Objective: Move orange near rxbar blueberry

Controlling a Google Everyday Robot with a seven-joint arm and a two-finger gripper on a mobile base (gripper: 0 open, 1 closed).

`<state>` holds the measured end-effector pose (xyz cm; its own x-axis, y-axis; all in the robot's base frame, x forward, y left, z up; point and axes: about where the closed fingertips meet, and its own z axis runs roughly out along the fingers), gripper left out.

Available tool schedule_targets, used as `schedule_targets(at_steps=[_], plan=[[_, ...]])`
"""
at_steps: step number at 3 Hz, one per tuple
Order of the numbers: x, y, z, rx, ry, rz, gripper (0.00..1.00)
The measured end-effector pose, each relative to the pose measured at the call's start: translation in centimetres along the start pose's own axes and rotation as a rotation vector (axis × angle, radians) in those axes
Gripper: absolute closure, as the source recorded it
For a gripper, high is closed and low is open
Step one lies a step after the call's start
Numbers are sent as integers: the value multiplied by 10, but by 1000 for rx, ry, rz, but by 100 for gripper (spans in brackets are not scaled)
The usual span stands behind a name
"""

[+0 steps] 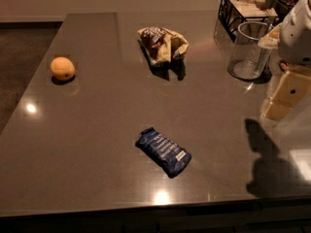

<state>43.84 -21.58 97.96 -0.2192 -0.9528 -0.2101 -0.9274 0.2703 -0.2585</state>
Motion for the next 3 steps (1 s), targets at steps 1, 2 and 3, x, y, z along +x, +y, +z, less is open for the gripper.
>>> schedule_targets(at_steps=[1,2,3], plan=[[0,0,0,0,0,0,0],[-19,-4,5,-9,-26,-13,0],[-54,-15,20,-37,-64,-24,0]])
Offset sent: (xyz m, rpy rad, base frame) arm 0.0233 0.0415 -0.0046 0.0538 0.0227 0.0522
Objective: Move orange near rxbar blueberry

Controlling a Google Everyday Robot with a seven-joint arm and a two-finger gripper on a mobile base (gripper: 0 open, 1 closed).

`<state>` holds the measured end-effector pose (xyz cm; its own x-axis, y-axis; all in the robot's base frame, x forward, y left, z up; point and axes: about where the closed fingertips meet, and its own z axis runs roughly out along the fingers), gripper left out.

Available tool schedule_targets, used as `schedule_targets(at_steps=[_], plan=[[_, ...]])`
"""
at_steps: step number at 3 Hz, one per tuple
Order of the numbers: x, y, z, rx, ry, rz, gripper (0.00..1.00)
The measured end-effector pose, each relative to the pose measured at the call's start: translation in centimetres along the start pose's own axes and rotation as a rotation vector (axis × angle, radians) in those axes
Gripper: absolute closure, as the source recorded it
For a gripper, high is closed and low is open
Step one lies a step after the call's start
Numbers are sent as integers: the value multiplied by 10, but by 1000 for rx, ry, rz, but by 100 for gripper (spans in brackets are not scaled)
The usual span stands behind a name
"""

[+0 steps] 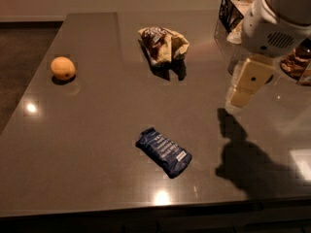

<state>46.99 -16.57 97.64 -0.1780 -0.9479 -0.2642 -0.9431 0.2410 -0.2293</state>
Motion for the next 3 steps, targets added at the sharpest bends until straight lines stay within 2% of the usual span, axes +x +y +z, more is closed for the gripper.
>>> schedule_targets(at_steps=[2,3], plan=[[-113,-14,49,-65,-99,-36,0],[-183,-17,81,-107,-142,-62,0]])
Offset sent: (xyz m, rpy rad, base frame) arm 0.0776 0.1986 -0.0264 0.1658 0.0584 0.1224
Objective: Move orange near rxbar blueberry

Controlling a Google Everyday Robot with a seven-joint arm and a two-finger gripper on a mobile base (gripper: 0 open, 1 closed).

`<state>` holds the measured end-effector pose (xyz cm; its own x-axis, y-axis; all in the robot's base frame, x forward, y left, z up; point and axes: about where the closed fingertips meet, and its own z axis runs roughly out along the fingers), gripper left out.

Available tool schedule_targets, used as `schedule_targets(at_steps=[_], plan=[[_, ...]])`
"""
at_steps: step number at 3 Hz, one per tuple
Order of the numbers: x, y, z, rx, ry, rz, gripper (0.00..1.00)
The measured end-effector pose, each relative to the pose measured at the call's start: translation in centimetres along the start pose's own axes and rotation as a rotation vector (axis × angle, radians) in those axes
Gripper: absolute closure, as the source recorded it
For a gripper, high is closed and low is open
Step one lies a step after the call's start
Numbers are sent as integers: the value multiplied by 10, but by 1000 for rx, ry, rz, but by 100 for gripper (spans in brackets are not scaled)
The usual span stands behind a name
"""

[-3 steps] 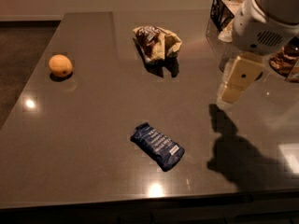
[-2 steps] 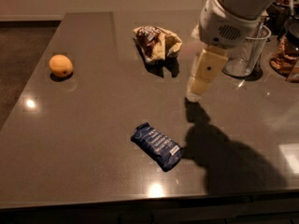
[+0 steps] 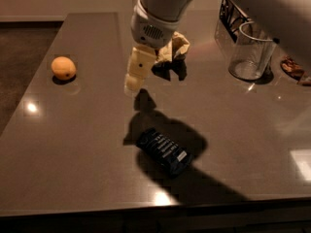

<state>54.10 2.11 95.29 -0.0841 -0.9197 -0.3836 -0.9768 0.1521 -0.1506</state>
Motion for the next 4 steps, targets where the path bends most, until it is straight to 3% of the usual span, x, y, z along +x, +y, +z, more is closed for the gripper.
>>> schedule_targets(at_steps=[1,2,4], plan=[[-76,-24,57,-2,-9,-11,0],[-123,-47,94,35,-11,21,0],[-176,-77,166,64,29,73,0]])
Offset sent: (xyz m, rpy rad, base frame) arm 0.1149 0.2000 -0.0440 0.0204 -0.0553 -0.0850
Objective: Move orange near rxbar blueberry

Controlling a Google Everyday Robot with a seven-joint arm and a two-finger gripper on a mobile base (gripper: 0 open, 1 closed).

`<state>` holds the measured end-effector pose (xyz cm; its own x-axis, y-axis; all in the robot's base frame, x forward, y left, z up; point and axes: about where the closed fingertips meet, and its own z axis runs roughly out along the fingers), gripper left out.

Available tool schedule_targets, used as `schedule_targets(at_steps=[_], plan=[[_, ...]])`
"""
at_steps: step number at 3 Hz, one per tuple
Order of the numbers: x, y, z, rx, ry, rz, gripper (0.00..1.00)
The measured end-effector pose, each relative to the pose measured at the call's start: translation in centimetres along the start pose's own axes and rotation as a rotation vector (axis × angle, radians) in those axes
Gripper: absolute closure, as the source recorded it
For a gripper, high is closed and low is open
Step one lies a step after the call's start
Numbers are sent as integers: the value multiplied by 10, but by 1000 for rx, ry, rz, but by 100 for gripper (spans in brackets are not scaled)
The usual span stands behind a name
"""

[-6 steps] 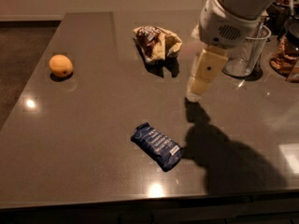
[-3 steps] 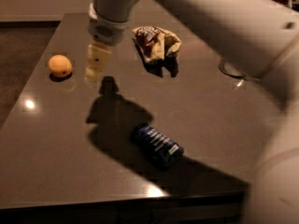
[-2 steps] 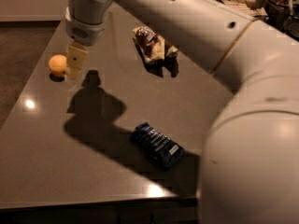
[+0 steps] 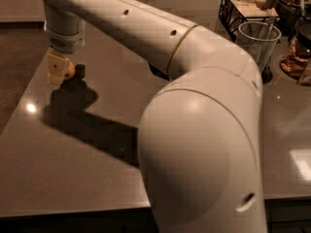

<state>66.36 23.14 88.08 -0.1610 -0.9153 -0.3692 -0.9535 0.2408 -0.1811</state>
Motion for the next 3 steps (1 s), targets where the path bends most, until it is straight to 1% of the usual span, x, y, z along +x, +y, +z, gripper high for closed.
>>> schedule_targets(at_steps=[1,2,3], plan=[[-9,-2,24,-3,37,1,0],[-12,-3,38,-26,65,13,15],[-15,-5,37,-52,59,26,39]])
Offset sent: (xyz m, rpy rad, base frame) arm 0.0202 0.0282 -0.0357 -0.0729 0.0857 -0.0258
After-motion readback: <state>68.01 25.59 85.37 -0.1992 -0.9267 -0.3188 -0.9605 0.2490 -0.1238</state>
